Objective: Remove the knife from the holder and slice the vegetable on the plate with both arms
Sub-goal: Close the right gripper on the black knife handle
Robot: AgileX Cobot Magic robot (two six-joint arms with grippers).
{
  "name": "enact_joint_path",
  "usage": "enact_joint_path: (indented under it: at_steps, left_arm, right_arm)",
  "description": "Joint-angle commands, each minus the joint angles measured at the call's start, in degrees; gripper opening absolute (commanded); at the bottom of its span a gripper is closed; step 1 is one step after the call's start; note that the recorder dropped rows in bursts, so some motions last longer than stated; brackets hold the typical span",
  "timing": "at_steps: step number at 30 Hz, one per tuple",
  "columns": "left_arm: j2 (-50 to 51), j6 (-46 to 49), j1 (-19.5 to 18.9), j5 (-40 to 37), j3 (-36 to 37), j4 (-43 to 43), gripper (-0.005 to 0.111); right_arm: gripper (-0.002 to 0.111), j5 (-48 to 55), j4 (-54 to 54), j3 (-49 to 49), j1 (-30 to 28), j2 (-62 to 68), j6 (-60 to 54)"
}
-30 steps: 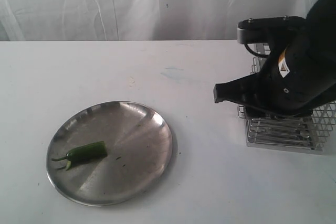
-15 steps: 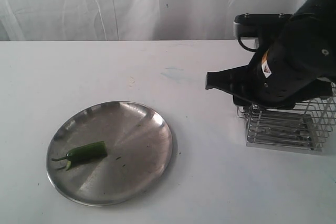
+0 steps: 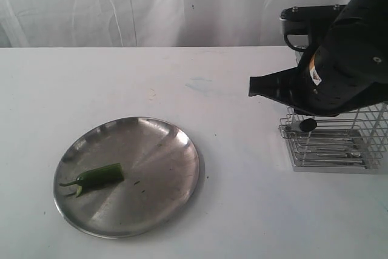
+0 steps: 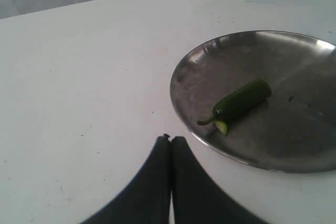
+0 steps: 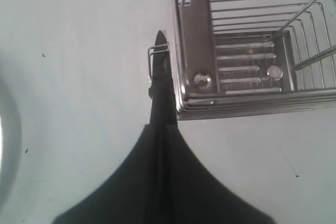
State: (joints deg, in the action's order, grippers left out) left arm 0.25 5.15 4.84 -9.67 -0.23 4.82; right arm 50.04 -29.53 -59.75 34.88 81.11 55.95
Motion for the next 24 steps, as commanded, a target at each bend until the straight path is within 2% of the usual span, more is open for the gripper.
enact_joint_path:
  at_steps: [1, 5, 8, 12, 16, 24]
  left_arm:
    - [-0.2, -0.2, 0.4, 0.3, 0.2, 0.2, 0.000]
    - [-0.2, -0.2, 0.4, 0.3, 0.2, 0.2, 0.000]
    - [-0.2, -0.2, 0.4, 0.3, 0.2, 0.2, 0.000]
    - [-0.2, -0.2, 0.4, 0.3, 0.2, 0.2, 0.000]
    - [-0.2, -0.2, 0.4, 0.3, 0.2, 0.2, 0.000]
    - [-0.2, -0.3, 0.3, 0.3, 0.2, 0.2, 0.000]
  right_arm:
    - [0.003, 0.5, 1.4, -0.4, 0.0, -1.4, -6.1]
    - [0.010, 2.2, 1.8, -1.5, 0.0, -3.6, -11.0]
    - [0.027, 4.4, 5.9, -1.7, 0.0, -5.0, -18.3]
    - [0.039, 6.0, 10.5, -1.7, 0.0, -5.0, -27.6]
    - [0.040, 3.6, 8.9, -1.4, 0.0, -4.4, -27.6]
    - [0.040, 5.2, 5.5, -1.2, 0.0, -0.8, -27.9]
